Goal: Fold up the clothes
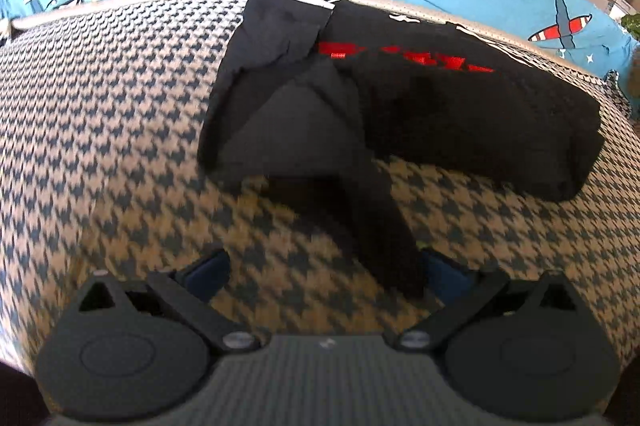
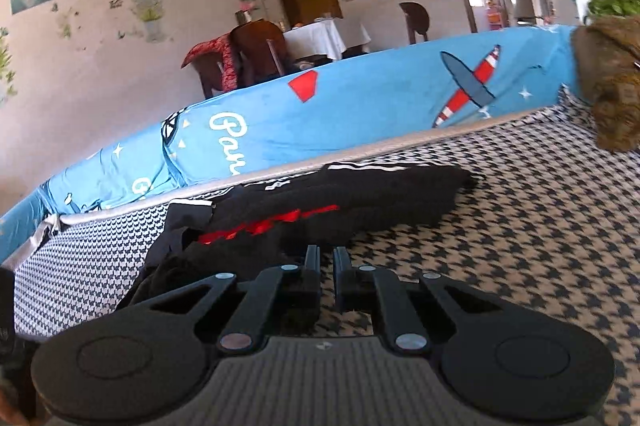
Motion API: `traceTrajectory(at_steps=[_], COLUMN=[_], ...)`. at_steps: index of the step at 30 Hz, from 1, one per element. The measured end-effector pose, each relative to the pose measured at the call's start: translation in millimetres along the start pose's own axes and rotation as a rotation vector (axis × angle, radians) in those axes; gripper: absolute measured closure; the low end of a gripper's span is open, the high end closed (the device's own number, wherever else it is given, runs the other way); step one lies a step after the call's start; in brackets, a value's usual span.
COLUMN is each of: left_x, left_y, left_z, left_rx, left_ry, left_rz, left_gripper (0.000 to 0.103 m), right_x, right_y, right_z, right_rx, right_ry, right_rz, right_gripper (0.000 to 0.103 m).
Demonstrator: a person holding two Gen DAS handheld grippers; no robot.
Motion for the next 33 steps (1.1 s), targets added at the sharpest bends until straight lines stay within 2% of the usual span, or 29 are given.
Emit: traceTrajectory(at_steps=[4,7,9,11,16,22,31,32,33], left_x=[0.3,0.0,0.9,2.1,8.4,16.3,14.9,12.1,9.3], left_y=[-7.5,-9.0,-7.9,-6.3,-4.5,1.6,10.0,11.5,12.9], left_z=[5.9,7.2,8.0,9.0,10.5,-4.0,-19.0,-18.8,-18.6], left_rx=[0.016,0.020,0.028,0.038,0.055,0.056,0.081,0.090,0.099], left_ry=[-0.009,-0.021,-0.033,-0.050,-0.092,-0.091,-0.023,-0.011,0.001], left_rz=[-0.010,-0.005,-0.001,0.005,0.018,0.028,0.042,0.051,0.060], left_gripper=[0.000,0.000,0.000,0.000,0.000,0.000,0.000,0.000,0.000], right_x=[-4.3,-8.1,-10.8,-12.8,-18.8,-22.0,-27.5,-28.0,-28.4], right_y=[-7.3,-13.0,-16.9,-19.9,-28.8,-31.6,-38.8,-39.4,-39.9], right_z=[1.8,-2.0,-6.7,-11.5,-29.8,-53.7,-82.1,-83.5,-84.5], right_rx=[-0.024,-0.048,-0.067,-0.070,-0.095,-0.094,-0.116,-0.118,-0.120], right_ry=[0.018,0.032,0.042,0.048,0.049,0.026,0.029,0.033,0.036], right_rz=[0.027,0.040,0.044,0.043,0.058,0.055,0.030,0.025,0.019], right_gripper=[0.093,0.085,0.063,0.052,0.051,0.051,0.051,0.053,0.060])
Point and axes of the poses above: each gripper's, at about its wrist camera, not at the fingertips, and z roughly against the way its jaws point, x to its right, y to its top, the point moved 8 cm from there along -z, roughly the way its jaws point, and after that the axes turned 12 degrees about z, right-handed, at the moved point
